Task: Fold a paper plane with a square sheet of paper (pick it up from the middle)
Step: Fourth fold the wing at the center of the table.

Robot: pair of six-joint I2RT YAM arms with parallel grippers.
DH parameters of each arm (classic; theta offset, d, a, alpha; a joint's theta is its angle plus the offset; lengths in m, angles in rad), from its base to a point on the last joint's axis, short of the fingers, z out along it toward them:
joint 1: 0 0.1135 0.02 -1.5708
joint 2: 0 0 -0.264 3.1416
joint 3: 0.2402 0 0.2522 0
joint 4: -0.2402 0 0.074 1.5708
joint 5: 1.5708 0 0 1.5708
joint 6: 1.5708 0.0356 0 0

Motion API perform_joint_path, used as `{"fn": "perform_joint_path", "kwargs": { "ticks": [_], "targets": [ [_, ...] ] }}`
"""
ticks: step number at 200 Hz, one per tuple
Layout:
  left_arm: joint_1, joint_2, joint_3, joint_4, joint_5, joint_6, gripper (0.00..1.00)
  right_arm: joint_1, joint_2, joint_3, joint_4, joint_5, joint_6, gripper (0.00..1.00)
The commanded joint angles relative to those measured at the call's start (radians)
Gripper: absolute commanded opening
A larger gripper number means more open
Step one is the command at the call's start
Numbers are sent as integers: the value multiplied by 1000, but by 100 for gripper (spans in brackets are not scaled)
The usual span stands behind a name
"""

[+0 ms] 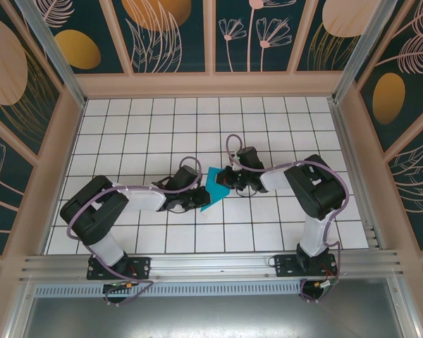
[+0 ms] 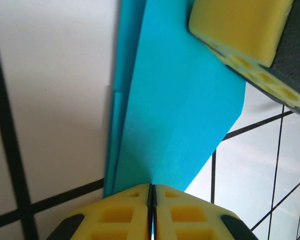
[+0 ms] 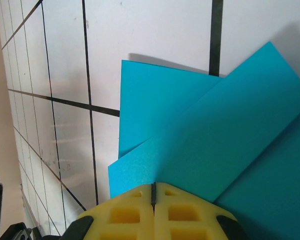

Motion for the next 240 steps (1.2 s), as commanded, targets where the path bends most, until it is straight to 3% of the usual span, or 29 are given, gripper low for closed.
{"fn": "perform_joint_path", "kwargs": {
  "ticks": [1, 88, 132, 173, 240],
  "targets": [
    [0, -16, -45, -126, -25, 11, 11, -2, 60, -20, -96, 94, -27, 3],
    [1, -142, 2, -102, 28, 18, 12, -1, 65, -16, -104, 94, -25, 3],
    [-1, -83, -18, -36, 151, 17, 13, -1, 65, -19, -105, 96, -24, 3],
    [0, -33, -44, -138, 33, 18, 9, -1, 66, -19, -107, 94, -26, 4],
    [0, -96, -169, -127, 52, -12, 8, -1, 69, -22, -107, 96, -27, 4]
  ]
}}
